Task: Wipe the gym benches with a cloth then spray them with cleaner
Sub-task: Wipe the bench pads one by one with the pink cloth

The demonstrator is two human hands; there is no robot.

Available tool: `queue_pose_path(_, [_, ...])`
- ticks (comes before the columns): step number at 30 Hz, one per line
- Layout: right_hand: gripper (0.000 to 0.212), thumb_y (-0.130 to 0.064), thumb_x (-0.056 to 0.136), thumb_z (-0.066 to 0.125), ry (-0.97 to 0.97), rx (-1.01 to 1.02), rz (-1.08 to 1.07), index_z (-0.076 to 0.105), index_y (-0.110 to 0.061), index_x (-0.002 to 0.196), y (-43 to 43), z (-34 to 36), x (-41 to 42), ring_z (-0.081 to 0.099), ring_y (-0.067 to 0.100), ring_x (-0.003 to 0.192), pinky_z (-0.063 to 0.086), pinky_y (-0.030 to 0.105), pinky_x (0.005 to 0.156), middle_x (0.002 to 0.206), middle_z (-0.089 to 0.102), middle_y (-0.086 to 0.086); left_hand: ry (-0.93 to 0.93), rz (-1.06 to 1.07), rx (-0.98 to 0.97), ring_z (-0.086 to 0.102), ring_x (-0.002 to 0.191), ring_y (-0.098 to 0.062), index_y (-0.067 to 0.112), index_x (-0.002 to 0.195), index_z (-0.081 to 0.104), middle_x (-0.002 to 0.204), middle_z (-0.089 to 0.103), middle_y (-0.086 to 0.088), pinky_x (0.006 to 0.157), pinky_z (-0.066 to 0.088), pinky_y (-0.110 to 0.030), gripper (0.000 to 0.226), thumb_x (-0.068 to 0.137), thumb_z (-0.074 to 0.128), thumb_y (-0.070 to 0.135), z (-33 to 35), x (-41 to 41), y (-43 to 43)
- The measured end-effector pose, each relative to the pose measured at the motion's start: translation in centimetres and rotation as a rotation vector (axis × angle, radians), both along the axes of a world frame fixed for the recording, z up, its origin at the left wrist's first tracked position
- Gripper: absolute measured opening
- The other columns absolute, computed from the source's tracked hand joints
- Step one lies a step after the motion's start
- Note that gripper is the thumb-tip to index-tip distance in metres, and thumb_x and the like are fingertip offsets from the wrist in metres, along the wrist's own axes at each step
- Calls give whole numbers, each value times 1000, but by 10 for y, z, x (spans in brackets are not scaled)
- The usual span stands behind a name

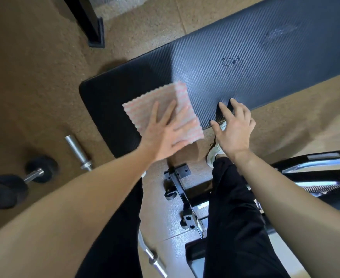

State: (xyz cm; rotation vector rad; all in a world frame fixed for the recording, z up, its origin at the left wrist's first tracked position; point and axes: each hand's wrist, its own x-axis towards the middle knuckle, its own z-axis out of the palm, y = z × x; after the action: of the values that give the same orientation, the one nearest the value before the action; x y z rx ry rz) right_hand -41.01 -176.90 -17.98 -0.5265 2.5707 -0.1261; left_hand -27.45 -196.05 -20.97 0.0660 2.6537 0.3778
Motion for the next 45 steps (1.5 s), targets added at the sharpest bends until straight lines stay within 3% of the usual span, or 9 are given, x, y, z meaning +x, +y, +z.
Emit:
queue_pose_path(4, [57,-40,94,66,59,-61,-146,49,-23,146,16,3,-23,34,34,140,32,55,106,158,33,7,14,-1,-40,3,156,-39,42,160,20,171,14,-1,119,-9,-70,65,100,29,67,-5,-5,11])
queue_pose_path(8, [73,-44,93,66,67,-8,-253,34,-25,156,32,1,-40,21,32,150,28,59,110,166,19,7,53,-59,-70,-3,157,-38,45,160,12,172,-2,1,119,-2,-72,67,99,21,72,-8,-38,-16])
queue_pose_path(12, [78,-48,92,65,23,20,-273,28,-28,157,39,-5,-50,12,31,154,22,59,113,169,14,4,105,116,-114,-7,157,-37,45,160,-1,172,-6,1,119,4,-72,71,98,15,75,-8,-96,-40])
queue_pose_path(20, [76,-52,93,62,3,38,-251,30,-28,157,41,-11,-51,10,31,155,17,59,116,169,14,4,80,420,-184,-7,156,-39,43,160,-2,172,-4,-3,118,-1,-72,68,98,5,71,-12,-160,-31])
queue_pose_path(27, [77,-49,90,68,-32,17,-224,35,-27,156,48,-5,-63,11,28,155,26,56,114,165,21,6,100,147,-129,-10,156,-39,37,162,6,171,-9,-3,119,2,-70,73,98,9,72,-13,-125,15])
queue_pose_path(30, [70,-37,92,71,-71,-61,-231,41,-23,154,54,-2,-69,16,29,153,22,46,122,163,29,9,99,-60,-107,-5,156,-43,35,159,25,171,7,-9,116,2,-72,69,99,19,68,-12,-103,47])
queue_pose_path(34, [56,-24,93,70,-80,-160,-241,53,-17,146,68,4,-80,31,27,146,21,32,120,156,43,5,107,-210,-84,-3,156,-41,35,161,19,168,19,-7,115,-1,-74,70,99,23,68,-14,-103,56])
queue_pose_path(39, [58,-28,93,70,17,-188,-387,52,-16,147,81,8,-100,37,28,140,31,46,119,150,45,8,126,-170,-68,-6,156,-40,38,154,35,170,13,-9,116,1,-74,64,99,20,65,-15,-168,38])
queue_pose_path(45, [75,-43,94,66,12,-56,-442,30,-28,158,91,1,-136,14,25,154,22,58,117,169,15,1,176,-68,-89,0,155,-45,44,160,9,171,9,-6,116,-3,-76,67,97,15,69,-21,-242,21])
